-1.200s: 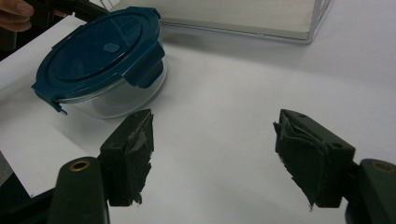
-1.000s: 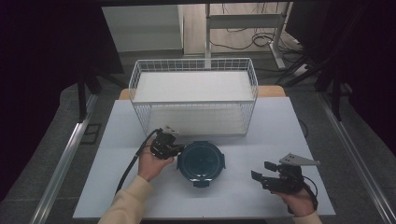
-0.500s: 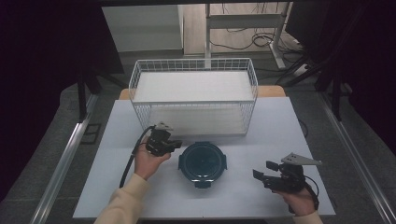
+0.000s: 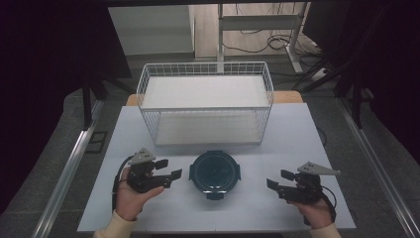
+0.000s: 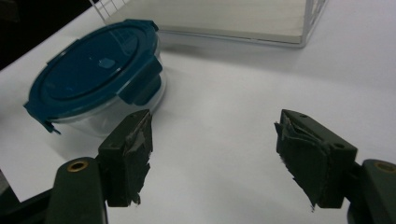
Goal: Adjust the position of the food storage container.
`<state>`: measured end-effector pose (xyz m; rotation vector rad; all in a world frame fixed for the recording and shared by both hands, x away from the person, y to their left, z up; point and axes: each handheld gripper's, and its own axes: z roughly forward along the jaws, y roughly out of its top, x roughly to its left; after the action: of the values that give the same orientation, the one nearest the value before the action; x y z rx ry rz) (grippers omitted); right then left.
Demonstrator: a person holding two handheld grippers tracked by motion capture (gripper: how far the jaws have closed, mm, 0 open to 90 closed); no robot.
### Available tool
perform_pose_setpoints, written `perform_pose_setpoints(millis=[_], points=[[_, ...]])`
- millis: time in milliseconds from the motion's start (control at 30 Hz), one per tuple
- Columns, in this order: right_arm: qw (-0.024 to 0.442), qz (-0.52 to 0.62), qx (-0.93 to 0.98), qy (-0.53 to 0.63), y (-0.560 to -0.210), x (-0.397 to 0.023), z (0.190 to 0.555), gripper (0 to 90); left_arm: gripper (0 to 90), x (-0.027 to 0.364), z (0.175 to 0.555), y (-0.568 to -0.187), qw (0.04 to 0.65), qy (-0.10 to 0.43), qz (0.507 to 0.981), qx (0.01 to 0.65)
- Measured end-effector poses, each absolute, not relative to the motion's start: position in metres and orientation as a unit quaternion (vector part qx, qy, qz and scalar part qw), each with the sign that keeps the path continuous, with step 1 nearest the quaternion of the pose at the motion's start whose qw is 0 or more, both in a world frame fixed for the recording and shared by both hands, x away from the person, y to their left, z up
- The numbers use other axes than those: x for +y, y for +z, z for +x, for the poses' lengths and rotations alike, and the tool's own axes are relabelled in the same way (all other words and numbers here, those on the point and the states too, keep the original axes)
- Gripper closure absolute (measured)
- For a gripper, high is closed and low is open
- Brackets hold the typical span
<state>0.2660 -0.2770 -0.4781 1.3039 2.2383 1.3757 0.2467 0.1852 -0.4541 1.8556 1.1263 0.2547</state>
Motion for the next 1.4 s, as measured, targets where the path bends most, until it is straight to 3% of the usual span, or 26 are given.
perform_pose_setpoints(millis=[300, 667, 1400], points=[[0.086, 0.436, 0.754, 0.483, -0.478, -0.272, 0.267, 25.0, 27.4, 0.201, 0.243, -0.460, 0.468, 0.081, 0.736, 0.482], [0.099, 0.431, 0.757, 0.481, -0.481, -0.270, 0.266, 22.6, 23.2, 0.195, 0.240, -0.462, 0.467, 0.077, 0.739, 0.479], [0.104, 0.422, 0.767, 0.472, -0.483, -0.268, 0.266, 22.6, 21.9, 0.192, 0.241, -0.466, 0.468, 0.064, 0.737, 0.484]])
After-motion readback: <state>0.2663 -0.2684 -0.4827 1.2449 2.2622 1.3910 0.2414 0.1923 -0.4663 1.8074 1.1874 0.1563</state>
